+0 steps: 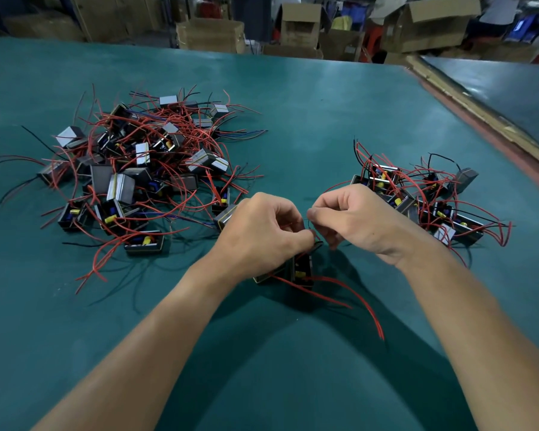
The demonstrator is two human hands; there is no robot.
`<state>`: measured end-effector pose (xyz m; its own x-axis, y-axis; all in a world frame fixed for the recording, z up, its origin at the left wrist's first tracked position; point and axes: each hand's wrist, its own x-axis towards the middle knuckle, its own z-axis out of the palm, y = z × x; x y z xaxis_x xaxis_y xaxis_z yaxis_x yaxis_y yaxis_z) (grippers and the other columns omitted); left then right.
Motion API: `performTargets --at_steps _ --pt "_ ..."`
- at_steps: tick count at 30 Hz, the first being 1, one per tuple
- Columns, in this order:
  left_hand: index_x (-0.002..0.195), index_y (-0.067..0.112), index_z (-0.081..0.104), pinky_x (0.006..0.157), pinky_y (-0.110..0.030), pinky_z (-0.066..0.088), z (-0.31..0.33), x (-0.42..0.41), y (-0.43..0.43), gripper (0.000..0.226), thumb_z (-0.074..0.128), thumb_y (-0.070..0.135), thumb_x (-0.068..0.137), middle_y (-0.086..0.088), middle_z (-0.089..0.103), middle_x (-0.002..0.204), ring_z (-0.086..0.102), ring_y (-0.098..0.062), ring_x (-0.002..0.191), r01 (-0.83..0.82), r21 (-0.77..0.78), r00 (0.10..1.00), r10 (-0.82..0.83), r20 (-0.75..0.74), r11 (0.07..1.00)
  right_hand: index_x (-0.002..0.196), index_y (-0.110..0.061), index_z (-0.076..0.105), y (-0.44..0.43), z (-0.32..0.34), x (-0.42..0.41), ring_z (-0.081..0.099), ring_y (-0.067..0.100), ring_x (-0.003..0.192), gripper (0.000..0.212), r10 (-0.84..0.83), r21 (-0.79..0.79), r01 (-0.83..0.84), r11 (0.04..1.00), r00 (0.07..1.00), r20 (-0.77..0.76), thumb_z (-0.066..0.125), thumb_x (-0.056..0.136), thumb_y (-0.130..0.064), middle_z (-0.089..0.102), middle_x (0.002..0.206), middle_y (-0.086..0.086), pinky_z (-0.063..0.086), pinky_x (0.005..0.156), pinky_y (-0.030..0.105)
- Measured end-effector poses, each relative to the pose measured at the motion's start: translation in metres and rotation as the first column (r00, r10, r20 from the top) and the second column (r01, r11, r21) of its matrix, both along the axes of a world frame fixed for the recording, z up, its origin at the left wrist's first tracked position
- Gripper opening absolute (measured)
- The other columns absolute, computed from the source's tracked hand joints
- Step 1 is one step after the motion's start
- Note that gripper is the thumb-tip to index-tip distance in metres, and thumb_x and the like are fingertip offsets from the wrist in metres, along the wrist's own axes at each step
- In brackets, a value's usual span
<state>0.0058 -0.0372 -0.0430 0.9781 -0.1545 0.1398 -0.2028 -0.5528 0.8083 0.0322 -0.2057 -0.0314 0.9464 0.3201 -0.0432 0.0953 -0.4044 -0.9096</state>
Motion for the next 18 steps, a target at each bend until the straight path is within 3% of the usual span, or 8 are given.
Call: performTargets --at_steps 4,8,11,14,18 --pt "0.061 0.017 0.064 0.051 -0.024 0.04 0.0017 -0.0007 -0.0011 0.012 0.062 0.029 0.062 0.006 0.058 0.051 0.046 -0.009 0.047 0.014 -0.075 0.999 -0.018 -0.044 0.997 0.065 0.001 0.063 -0.0003 -0.0028 0.0023 0.049 0.01 0.045 0.031 -0.033 0.006 0.033 0.999 0.999 0.002 0.061 0.093 -0.011 0.055 0.051 0.0 0.046 0.048 0.023" --pt "0.068 0.013 0.07 0.048 -0.019 0.034 0.0034 0.0011 0.0031 0.011 0.07 0.018 0.078 0.0 0.067 0.056 0.043 -0.011 0.047 -0.01 -0.16 0.985 -0.018 -0.172 0.987 0.063 0.003 0.06 -0.0007 -0.0044 0.0049 0.047 0.011 0.044 0.033 -0.088 0.008 0.088 0.996 0.996 0.014 0.062 0.092 -0.013 0.052 0.05 -0.001 0.044 0.048 0.024" --pt "0.07 0.012 0.074 0.053 -0.026 0.036 0.0035 0.0026 0.0061 0.019 0.068 0.014 0.087 -0.005 0.07 0.062 0.044 -0.018 0.053 -0.019 -0.223 0.982 -0.024 -0.188 0.975 0.062 -0.002 0.062 -0.0001 -0.0043 0.0052 0.047 0.01 0.044 0.032 -0.108 0.03 0.107 0.994 0.994 0.022 0.064 0.092 -0.014 0.052 0.05 0.0 0.043 0.046 0.021" --pt "0.074 0.012 0.075 0.048 -0.022 0.039 0.0038 0.002 0.0067 0.017 0.068 0.01 0.09 0.0 0.072 0.064 0.046 -0.014 0.048 0.0 -0.296 0.975 -0.065 -0.212 0.955 0.06 -0.005 0.061 -0.0013 -0.0037 0.005 0.048 0.01 0.043 0.034 -0.111 0.025 0.111 0.994 0.994 0.003 0.064 0.092 -0.015 0.052 0.051 0.001 0.044 0.046 0.021" --pt "0.078 0.012 0.078 0.05 -0.022 0.039 0.0035 0.001 0.007 0.012 0.071 0.014 0.088 -0.007 0.075 0.072 0.045 -0.014 0.049 0.0 -0.345 0.97 -0.084 -0.228 0.939 0.058 -0.007 0.059 0.0 -0.0032 0.0042 0.047 0.011 0.043 0.037 -0.119 0.021 0.119 0.993 0.993 -0.002 0.063 0.093 -0.015 0.052 0.051 0.0 0.044 0.046 0.022"
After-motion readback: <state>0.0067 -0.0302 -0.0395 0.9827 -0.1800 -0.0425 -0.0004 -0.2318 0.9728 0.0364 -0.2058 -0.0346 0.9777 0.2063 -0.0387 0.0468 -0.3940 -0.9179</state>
